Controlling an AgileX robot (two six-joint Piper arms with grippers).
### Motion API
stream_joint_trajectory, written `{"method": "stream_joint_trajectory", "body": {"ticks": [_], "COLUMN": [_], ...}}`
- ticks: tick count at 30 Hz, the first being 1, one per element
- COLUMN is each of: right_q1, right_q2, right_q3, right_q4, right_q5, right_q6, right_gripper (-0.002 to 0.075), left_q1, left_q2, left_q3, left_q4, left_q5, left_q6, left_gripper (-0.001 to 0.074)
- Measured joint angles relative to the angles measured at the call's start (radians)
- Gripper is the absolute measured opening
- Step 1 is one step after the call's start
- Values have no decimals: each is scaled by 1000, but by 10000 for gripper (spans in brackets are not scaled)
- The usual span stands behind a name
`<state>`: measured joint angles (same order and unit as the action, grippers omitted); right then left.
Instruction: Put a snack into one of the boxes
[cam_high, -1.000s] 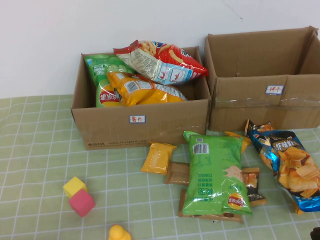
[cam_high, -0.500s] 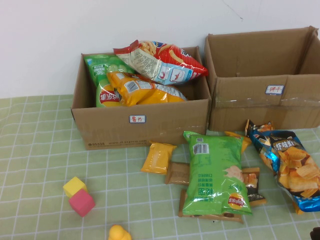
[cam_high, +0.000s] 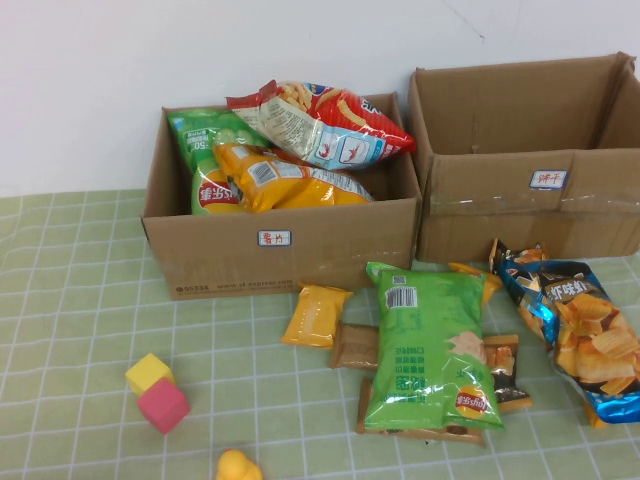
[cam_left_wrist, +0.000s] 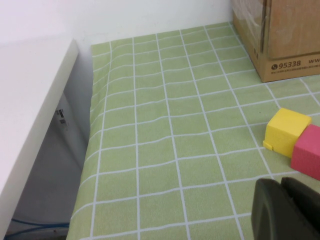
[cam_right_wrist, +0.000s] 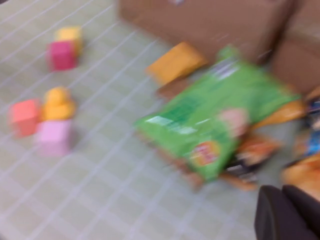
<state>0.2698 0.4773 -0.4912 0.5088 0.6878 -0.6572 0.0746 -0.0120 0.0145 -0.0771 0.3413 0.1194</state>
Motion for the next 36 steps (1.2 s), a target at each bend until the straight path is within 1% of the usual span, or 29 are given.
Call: {"method": "stream_joint_trajectory", "body": {"ticks": [4, 9, 15, 18, 20, 23, 26, 28, 31, 36], "right_q1": [-115, -236, -248, -248, -248, -250, -252, -252, -252, -252], "right_q2": [-136, -293, -340, -336, -334, -334, -346, -362, -402, -484], "right_q3": [29, 140, 174, 178, 190, 218, 267, 297, 336, 402], "right_q4": [-39, -41, -45, -63, -104, -249, -432, -501, -534, -552], "right_q5": [-19, -57, -62, -94, -135, -203, -234, -237, -237, -239], "right_q6": [-7, -7, -15, 2, 62, 255, 486, 576, 634, 657], "right_gripper": [-2, -2, -2, -2, -2, -2, -2, -2, -2, -2], "left_q1": [0, 0, 0, 0, 0, 0, 0, 0, 0, 0], "left_q2": [0, 0, 0, 0, 0, 0, 0, 0, 0, -2], "left_q3": [0, 0, 0, 0, 0, 0, 0, 0, 0, 0], "left_q4": [0, 0, 0, 0, 0, 0, 0, 0, 0, 0], "left_q5": [0, 0, 0, 0, 0, 0, 0, 0, 0, 0], "left_q6": [0, 0, 0, 0, 0, 0, 0, 0, 0, 0], "left_gripper": [-3, -3, -3, -3, -3, -3, -3, -3, -3, -3]}}
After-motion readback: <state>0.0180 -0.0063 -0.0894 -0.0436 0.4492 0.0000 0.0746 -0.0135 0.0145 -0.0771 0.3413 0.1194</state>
